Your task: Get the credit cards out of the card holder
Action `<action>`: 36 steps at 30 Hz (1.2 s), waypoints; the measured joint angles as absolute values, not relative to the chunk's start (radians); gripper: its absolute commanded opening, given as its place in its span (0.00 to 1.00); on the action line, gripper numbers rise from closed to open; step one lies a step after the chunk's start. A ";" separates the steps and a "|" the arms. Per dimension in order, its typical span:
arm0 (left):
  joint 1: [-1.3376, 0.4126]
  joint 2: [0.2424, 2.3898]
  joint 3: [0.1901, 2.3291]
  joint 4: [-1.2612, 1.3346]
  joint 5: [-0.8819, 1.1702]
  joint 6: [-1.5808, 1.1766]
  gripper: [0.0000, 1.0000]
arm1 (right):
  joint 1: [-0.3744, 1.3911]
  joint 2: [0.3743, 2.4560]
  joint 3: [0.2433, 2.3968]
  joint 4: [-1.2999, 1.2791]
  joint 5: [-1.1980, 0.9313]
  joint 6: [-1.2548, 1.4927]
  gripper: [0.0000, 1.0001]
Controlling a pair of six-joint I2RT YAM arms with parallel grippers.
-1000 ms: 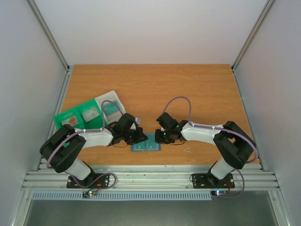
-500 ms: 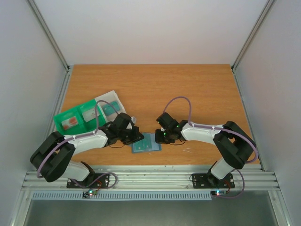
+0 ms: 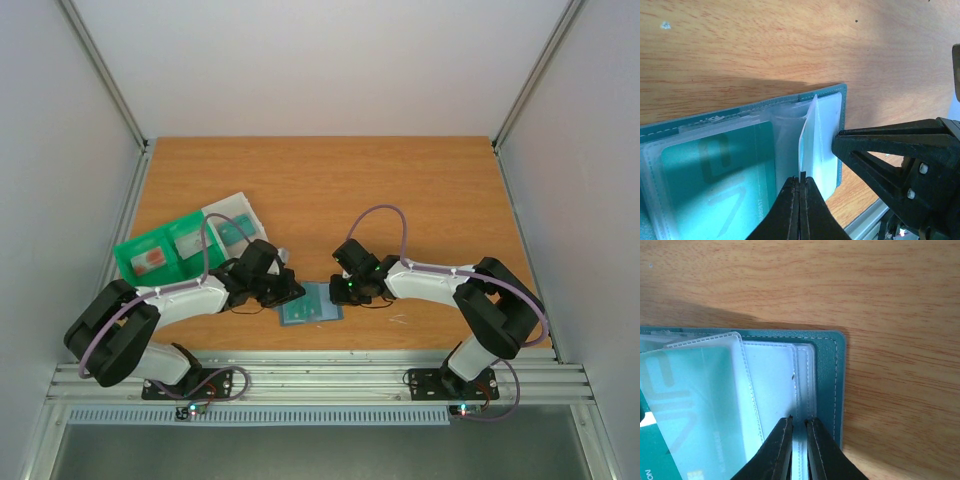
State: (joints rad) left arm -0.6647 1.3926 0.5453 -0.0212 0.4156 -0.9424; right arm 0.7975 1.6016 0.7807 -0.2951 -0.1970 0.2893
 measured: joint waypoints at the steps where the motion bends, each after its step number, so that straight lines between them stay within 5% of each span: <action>1: -0.663 1.393 0.545 -0.022 0.417 -0.942 0.00 | 0.797 1.602 0.781 -0.295 -0.196 0.289 0.10; 36: -0.617 1.281 0.493 -0.070 0.438 -0.977 0.00 | 0.797 1.599 0.778 -0.299 -0.178 0.290 0.10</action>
